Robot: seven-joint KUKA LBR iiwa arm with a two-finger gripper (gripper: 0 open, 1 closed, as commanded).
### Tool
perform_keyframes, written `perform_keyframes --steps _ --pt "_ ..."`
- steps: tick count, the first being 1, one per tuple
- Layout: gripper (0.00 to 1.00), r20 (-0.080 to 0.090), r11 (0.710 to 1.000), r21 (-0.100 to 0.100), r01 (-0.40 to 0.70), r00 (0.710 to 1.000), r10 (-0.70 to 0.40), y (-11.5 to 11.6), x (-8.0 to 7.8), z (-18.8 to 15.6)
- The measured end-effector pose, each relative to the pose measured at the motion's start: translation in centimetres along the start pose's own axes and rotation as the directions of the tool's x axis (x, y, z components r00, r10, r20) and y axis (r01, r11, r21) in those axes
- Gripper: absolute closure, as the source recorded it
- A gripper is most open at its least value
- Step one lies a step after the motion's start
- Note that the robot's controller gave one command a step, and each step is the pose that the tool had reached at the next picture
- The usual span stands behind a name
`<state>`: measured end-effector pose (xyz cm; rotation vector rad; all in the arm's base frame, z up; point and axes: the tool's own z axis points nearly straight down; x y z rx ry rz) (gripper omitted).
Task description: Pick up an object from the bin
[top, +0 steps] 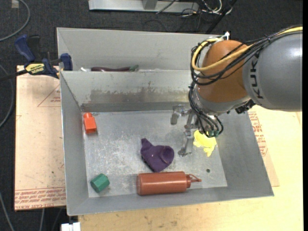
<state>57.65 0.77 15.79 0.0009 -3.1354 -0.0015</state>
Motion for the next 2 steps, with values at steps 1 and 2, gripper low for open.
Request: perform_keyframes --steps 1,2 --pt "0.00 0.007 1.000 0.000 0.000 1.000 0.000 0.0 -0.1 -0.5" --pt "0.00 0.013 0.999 0.002 0.046 0.999 -0.046 0.6 -0.6 0.8"
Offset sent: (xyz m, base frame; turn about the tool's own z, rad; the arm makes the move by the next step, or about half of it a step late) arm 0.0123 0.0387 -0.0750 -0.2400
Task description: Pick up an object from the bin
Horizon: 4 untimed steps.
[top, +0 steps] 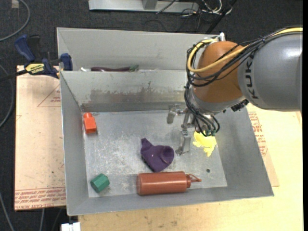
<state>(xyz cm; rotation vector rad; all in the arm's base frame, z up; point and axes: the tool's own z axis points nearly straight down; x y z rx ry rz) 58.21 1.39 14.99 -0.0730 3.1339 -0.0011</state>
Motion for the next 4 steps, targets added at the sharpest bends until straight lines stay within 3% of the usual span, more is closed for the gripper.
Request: perform_keyframes --steps 1,2,3,4 --pt "0.00 -0.001 0.974 -0.003 0.227 0.974 -0.227 1.7 0.1 5.4" --pt "1.00 0.002 0.985 -0.001 0.174 0.985 -0.174 3.8 0.4 7.9" --pt "1.00 0.002 0.985 -0.001 0.174 0.985 -0.174 3.8 0.4 7.9" --pt "1.00 0.006 0.987 -0.002 0.159 0.987 -0.159 4.2 -0.1 -5.3"
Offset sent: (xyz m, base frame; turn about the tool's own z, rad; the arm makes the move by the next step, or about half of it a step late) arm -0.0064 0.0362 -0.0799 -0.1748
